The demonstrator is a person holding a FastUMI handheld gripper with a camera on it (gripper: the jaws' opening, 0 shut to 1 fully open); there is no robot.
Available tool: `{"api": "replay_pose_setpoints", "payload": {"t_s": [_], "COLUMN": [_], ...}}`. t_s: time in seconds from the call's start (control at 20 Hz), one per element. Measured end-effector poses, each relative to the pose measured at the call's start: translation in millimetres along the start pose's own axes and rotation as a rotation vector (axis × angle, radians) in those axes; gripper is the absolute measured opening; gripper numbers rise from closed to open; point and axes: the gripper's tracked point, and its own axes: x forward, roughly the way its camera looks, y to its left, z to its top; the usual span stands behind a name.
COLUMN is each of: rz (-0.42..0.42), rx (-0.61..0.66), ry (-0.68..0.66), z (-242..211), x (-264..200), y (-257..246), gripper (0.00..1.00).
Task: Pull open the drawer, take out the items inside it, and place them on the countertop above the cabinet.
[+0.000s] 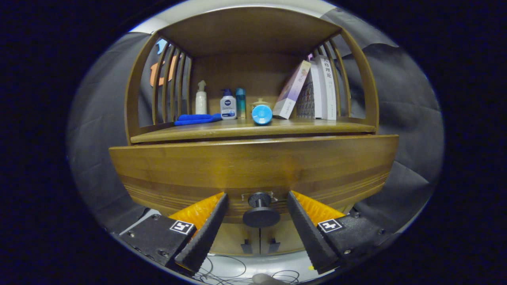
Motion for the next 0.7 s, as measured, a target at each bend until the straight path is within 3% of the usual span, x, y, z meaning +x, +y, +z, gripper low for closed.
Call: {"api": "replay_pose_setpoints", "payload": {"t_s": [0.7], "rz": [0.006], "rx": [0.020], "ry": [0.044], "z": [6], "x": [36], "y": [3], "gripper": [0.99]}}
